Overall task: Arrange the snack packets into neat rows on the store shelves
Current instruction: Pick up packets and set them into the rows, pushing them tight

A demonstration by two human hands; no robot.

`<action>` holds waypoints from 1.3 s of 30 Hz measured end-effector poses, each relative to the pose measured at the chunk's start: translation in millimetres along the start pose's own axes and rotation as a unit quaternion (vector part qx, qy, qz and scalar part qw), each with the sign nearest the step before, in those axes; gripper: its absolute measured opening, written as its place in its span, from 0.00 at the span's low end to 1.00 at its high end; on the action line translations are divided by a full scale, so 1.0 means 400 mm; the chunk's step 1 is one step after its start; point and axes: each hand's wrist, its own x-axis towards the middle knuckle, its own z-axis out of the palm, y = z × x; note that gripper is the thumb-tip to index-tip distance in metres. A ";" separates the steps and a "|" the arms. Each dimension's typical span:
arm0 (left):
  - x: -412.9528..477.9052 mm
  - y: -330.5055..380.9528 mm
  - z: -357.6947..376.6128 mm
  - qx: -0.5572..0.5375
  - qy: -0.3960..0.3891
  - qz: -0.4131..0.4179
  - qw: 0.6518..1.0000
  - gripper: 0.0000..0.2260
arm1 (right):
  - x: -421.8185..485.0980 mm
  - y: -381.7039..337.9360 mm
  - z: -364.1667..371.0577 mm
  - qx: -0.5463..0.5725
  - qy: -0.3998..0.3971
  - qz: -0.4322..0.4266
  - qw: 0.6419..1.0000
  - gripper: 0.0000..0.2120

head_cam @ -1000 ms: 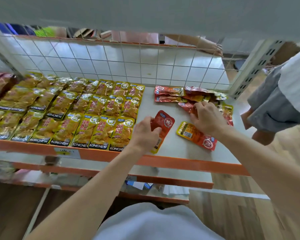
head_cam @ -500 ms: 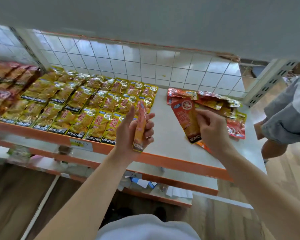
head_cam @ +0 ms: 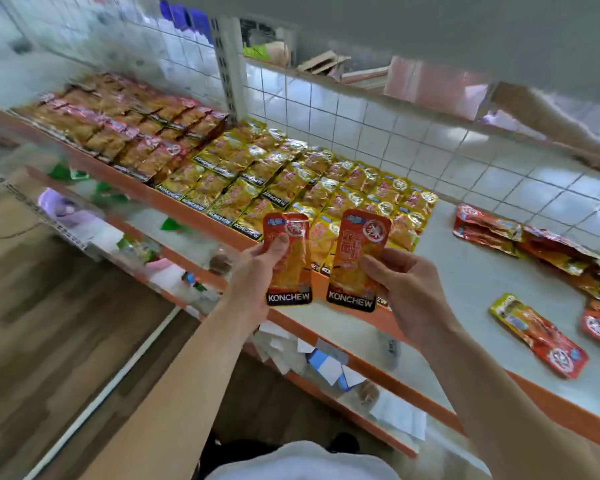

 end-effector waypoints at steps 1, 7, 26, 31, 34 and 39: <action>0.000 0.011 -0.030 -0.005 0.008 0.010 1.000 0.16 | 0.000 0.002 0.037 -0.001 -0.005 0.000 1.000 0.08; 0.004 0.094 -0.263 0.001 0.029 0.053 0.998 0.08 | -0.002 0.016 0.294 -0.028 -0.038 0.000 0.999 0.05; 0.032 0.343 -0.924 0.035 0.076 0.149 0.985 0.06 | -0.025 0.096 0.978 0.014 -0.064 -0.001 0.998 0.07; 0.064 0.385 -0.966 0.049 0.067 0.157 0.984 0.08 | 0.000 0.083 1.047 0.026 -0.077 -0.006 0.997 0.04; 0.097 0.415 -0.987 0.052 0.077 0.165 0.982 0.08 | 0.030 0.082 1.086 0.033 -0.078 -0.014 0.996 0.03; 0.174 0.456 -1.032 0.063 0.112 0.174 0.976 0.09 | 0.106 0.102 1.157 0.020 -0.056 -0.021 0.998 0.05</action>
